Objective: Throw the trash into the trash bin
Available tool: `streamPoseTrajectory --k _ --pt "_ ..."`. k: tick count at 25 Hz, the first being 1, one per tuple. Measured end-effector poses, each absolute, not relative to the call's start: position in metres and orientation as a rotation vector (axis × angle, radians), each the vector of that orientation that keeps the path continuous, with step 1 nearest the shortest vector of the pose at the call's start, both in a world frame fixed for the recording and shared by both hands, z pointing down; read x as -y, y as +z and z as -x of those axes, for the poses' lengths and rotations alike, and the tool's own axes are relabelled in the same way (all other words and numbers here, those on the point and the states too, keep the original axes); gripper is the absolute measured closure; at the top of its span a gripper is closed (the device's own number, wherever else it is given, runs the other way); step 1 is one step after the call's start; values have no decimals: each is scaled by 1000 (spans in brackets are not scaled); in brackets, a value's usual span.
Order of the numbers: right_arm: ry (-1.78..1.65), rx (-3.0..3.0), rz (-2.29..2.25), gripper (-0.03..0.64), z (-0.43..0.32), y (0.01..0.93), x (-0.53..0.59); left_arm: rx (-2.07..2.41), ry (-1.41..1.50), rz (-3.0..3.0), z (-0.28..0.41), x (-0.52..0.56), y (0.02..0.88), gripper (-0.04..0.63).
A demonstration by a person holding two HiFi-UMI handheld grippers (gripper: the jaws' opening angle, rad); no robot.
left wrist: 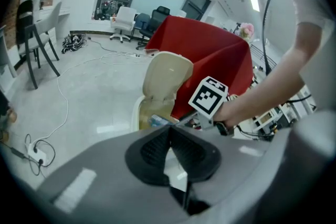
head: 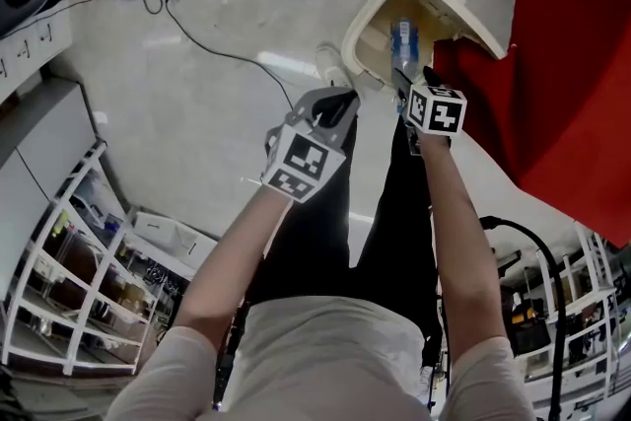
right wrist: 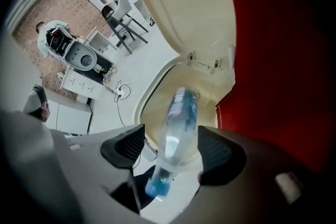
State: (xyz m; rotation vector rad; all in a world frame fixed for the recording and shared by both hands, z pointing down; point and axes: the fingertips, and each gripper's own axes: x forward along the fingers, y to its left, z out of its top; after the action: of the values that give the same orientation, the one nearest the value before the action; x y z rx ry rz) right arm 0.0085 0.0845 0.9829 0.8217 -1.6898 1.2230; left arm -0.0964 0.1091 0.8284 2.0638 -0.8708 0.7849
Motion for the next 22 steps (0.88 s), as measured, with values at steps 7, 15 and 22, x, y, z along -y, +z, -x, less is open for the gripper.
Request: streamPoseTrajectory --k 7,15,22 --pt "1243 1727 -797 301 -7 972 -93 897 782 -2056 99 -111 830 591" --pt "1151 1872 -767 376 5 881 -91 962 755 -2028 99 -107 779 591" --pt "1029 1986 -721 423 3 775 -95 980 720 -2064 79 -110 694 591"
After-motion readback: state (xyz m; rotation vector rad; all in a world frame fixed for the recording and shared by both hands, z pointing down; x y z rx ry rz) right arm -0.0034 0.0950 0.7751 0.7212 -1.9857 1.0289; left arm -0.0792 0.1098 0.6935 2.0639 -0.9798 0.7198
